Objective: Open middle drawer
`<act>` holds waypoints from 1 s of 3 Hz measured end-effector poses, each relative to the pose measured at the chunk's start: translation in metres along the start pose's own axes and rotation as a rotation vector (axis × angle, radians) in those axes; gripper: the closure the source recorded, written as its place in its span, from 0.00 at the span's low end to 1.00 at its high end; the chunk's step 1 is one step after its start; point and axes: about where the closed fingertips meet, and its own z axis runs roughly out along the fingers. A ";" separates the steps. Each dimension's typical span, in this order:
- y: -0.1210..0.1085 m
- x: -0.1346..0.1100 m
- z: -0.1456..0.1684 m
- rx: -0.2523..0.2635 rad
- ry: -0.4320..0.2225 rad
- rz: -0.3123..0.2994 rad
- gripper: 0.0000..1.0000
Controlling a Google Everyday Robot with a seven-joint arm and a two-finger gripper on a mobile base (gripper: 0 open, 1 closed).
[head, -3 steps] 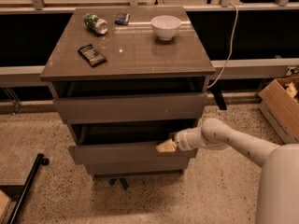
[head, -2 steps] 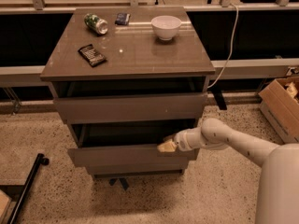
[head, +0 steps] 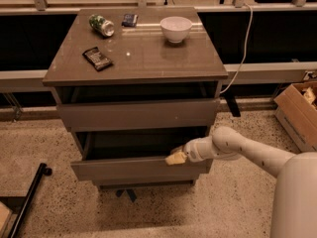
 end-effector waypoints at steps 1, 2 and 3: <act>0.019 0.022 -0.012 -0.011 0.050 0.066 0.81; 0.019 0.021 -0.011 -0.011 0.050 0.066 0.58; 0.022 0.015 -0.003 -0.014 0.112 0.031 0.34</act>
Offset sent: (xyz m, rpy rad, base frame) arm -0.0238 -0.0050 -0.0012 -0.0097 0.0612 -0.0152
